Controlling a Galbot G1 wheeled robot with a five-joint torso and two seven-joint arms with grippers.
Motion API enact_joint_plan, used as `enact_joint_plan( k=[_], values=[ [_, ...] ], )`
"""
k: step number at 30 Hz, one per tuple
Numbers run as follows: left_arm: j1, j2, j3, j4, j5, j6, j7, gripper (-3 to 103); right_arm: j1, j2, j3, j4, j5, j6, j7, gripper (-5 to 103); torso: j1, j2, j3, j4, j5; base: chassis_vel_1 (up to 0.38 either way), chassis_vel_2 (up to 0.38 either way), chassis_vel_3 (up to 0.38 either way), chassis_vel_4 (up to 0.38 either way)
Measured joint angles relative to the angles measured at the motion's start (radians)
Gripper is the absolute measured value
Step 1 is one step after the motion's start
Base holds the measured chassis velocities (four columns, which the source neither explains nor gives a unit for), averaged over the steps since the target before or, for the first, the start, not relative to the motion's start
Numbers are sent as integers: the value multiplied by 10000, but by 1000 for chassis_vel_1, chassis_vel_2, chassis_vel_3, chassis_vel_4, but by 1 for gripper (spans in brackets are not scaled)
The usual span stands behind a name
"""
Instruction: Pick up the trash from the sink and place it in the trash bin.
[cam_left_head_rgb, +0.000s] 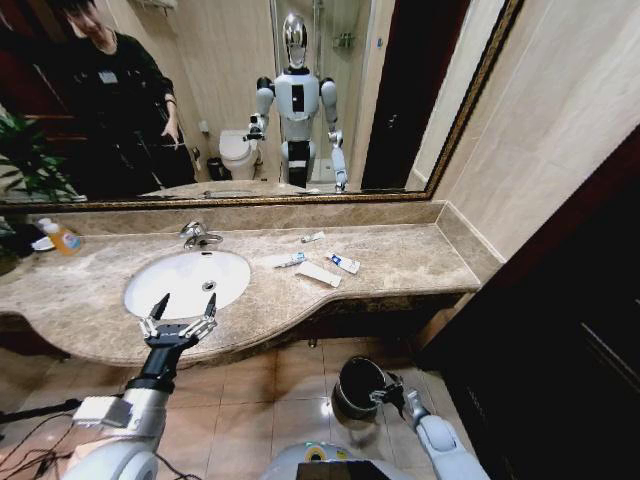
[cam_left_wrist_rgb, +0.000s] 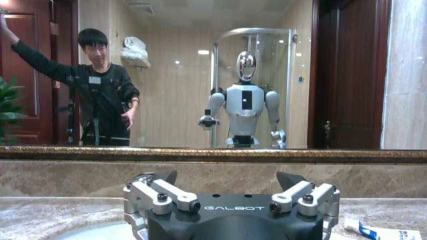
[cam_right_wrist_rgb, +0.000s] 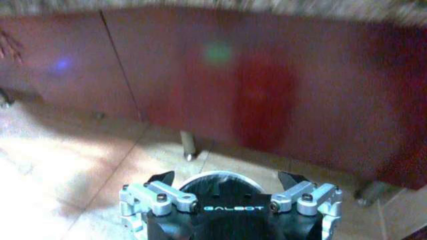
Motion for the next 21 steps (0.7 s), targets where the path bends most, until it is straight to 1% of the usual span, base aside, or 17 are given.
enact_joint_plan(
  k=[3,4,7,8,10,11,13,14,15,17,18,19,21],
  values=[
    [0,0,0,0,0,0,0,100,-350,-476,44,736,906,219,-10,100,0,0,0,0,2,0,0,0,0],
    [0,0,0,0,0,0,0,100,-350,-476,44,736,906,219,-10,100,0,0,0,0,2,0,0,0,0],
    [0,0,0,0,0,0,0,100,-912,-1005,171,2024,2117,168,27,100,0,0,0,0,0,0,0,0,0],
    [0,0,0,0,0,0,0,100,-912,-1005,171,2024,2117,168,27,100,0,0,0,0,0,0,0,0,0],
    [0,0,0,-1,0,0,0,100,-1483,-1345,389,3759,3283,-181,176,100,0,0,0,-1,-1,0,0,0,0],
    [0,0,0,-1,0,0,0,100,-1483,-1345,389,3759,3283,-181,176,100,0,0,0,-1,-1,0,0,0,0],
    [0,0,0,0,0,0,0,100,-1760,-1495,613,5291,4014,-552,498,100,0,0,-1,-1,-2,0,0,0,0],
    [0,0,0,0,0,0,0,100,-1760,-1495,613,5291,4014,-552,498,100,0,0,-1,-1,-2,0,0,0,0],
    [-1,0,0,0,0,0,0,100,-1757,-1527,703,6004,4231,-746,705,100,0,0,0,-1,-1,0,0,0,0],
    [0,0,0,0,0,0,0,100,-1603,-1559,769,6818,4382,-1084,1034,100,-1,0,0,0,-2,0,0,0,0],
    [0,0,0,0,0,0,0,100,-1466,-1586,772,7186,4411,-1284,1184,100,0,0,0,0,0,0,0,0,0],
    [0,0,0,0,0,0,0,100,-1466,-1586,772,7186,4411,-1284,1184,100,0,0,0,0,0,0,0,0,0],
    [0,0,0,0,0,0,0,100,-1060,-1650,669,7707,4451,-1790,1399,100,0,0,0,-1,-1,0,0,0,0]
  ],
)
